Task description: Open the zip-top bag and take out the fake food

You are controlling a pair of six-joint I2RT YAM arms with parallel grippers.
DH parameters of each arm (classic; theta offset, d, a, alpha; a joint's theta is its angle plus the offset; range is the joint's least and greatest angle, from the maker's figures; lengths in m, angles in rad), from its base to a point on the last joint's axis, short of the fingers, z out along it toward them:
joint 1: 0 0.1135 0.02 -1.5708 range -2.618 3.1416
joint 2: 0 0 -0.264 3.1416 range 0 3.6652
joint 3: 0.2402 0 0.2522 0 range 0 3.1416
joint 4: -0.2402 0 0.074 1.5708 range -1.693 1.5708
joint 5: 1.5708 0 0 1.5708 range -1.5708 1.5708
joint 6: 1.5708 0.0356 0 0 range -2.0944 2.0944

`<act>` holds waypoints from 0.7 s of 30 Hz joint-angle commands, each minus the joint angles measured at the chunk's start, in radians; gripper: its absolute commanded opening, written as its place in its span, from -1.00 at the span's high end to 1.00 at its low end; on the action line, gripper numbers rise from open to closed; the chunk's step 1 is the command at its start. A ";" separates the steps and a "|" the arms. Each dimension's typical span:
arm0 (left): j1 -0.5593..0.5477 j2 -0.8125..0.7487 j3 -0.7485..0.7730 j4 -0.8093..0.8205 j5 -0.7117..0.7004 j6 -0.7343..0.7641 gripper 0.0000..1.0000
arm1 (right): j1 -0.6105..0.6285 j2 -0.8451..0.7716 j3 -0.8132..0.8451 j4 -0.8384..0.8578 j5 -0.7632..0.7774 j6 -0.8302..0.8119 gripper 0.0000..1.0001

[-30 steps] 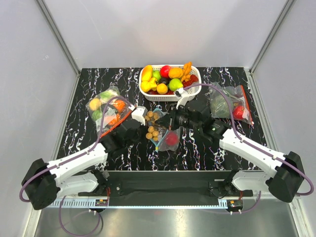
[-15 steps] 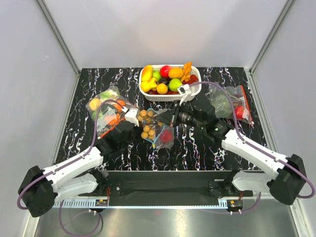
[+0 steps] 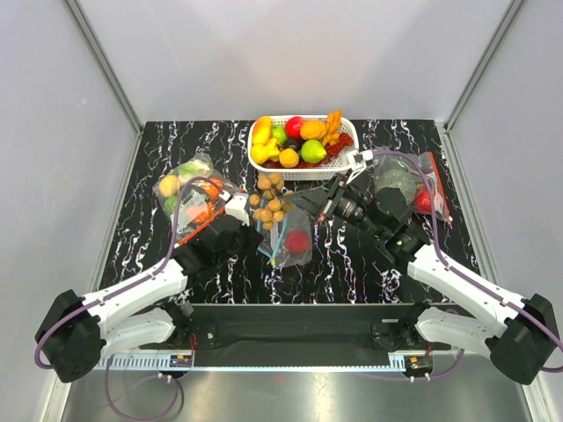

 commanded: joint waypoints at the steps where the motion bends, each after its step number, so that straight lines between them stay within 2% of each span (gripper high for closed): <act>1: 0.005 0.022 0.028 0.054 0.010 0.017 1.00 | -0.016 -0.011 0.024 0.139 0.000 0.041 1.00; 7: 0.016 0.106 0.071 0.052 0.007 0.029 1.00 | -0.025 -0.010 0.099 0.145 -0.012 0.028 1.00; 11: 0.018 0.066 0.071 0.033 -0.002 0.032 1.00 | -0.066 0.016 0.171 0.000 0.005 -0.064 1.00; 21: 0.021 -0.041 0.056 -0.047 -0.013 0.040 1.00 | -0.354 0.248 0.353 -0.163 -0.096 -0.202 1.00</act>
